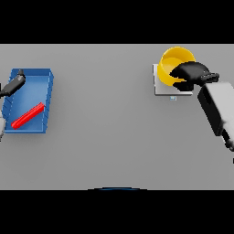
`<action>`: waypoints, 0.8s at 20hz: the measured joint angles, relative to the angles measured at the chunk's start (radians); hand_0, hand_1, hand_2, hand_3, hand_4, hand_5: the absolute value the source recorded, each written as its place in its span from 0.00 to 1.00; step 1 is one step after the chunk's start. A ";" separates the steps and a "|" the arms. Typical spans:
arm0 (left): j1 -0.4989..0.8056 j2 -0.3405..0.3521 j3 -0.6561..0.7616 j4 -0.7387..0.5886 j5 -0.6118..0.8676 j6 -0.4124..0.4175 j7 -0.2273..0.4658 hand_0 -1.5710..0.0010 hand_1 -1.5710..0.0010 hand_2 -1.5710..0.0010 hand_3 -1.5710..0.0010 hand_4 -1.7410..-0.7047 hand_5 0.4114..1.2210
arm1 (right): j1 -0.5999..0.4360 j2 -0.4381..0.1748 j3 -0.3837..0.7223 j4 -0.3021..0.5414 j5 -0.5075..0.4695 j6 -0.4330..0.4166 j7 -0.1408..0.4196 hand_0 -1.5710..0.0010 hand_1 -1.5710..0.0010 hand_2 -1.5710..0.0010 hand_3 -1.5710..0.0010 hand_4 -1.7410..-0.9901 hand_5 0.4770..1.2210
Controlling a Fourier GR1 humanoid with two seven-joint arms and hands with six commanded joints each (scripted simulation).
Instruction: Pick up the red beaker and tilt it to pour out 1 green nut into yellow bowl. Pick up the yellow bowl and place it on the metallic measuring scale.
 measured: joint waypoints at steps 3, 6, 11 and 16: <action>0.005 0.002 0.003 -0.014 0.004 -0.001 -0.007 1.00 1.00 1.00 1.00 0.98 0.31 | -0.005 -0.007 0.024 -0.010 0.022 0.021 -0.005 0.74 0.77 0.70 0.65 0.23 0.61; -0.004 -0.008 -0.004 -0.001 -0.005 0.007 0.012 1.00 1.00 1.00 1.00 0.98 0.31 | -0.004 -0.003 0.035 -0.017 0.027 0.013 -0.029 0.87 0.88 0.84 0.73 0.25 0.54; -0.014 -0.007 -0.001 0.017 -0.007 0.012 0.001 1.00 1.00 1.00 1.00 0.98 0.31 | -0.010 -0.004 0.023 0.018 0.026 -0.019 -0.056 0.96 0.96 0.95 0.83 0.29 0.43; -0.019 -0.007 -0.006 0.018 -0.010 0.009 -0.007 1.00 1.00 1.00 1.00 0.98 0.31 | -0.019 0.004 0.017 0.043 0.022 0.004 -0.020 0.99 0.99 0.98 0.91 0.35 0.35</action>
